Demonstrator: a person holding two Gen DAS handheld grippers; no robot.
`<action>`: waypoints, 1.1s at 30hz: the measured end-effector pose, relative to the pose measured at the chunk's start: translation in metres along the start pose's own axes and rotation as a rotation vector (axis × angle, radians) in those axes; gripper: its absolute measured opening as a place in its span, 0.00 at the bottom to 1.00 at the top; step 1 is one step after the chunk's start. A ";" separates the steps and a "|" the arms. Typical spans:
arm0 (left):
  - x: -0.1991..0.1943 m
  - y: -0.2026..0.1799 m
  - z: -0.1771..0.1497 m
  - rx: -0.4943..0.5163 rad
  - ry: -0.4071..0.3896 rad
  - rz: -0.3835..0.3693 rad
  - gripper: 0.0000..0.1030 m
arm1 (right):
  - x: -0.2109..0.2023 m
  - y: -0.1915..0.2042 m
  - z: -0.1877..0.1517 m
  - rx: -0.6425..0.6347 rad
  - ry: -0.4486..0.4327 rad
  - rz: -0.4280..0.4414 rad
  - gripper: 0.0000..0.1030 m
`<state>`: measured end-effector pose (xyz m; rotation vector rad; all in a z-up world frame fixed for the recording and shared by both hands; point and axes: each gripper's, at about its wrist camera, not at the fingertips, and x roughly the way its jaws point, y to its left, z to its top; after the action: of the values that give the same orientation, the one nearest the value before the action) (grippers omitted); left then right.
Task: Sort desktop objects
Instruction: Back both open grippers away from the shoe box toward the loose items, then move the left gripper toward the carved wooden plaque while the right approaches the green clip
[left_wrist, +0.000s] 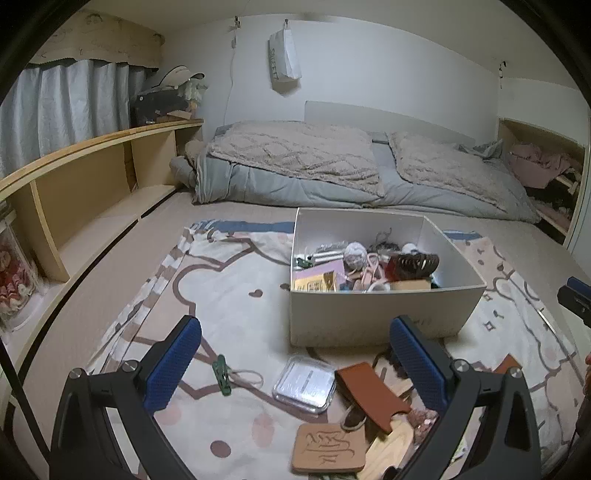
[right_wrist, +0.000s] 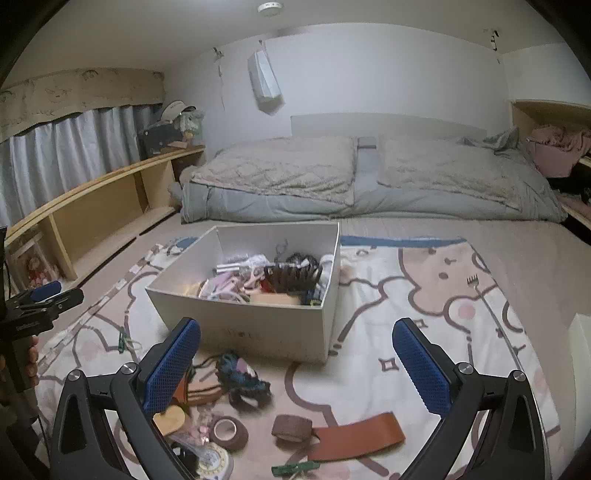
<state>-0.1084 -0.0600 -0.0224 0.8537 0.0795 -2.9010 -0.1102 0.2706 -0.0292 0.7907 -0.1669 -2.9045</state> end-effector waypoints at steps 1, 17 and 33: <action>0.001 0.000 -0.004 0.004 0.004 0.001 1.00 | 0.003 0.000 -0.003 -0.007 0.016 -0.001 1.00; 0.016 -0.006 -0.049 0.025 0.115 0.018 1.00 | 0.025 0.007 -0.062 -0.106 0.168 -0.008 1.00; 0.034 -0.019 -0.077 0.051 0.223 0.004 1.00 | 0.053 0.008 -0.106 -0.138 0.352 -0.032 1.00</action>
<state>-0.0978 -0.0377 -0.1057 1.1813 0.0234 -2.8036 -0.1009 0.2467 -0.1450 1.2654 0.0801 -2.7105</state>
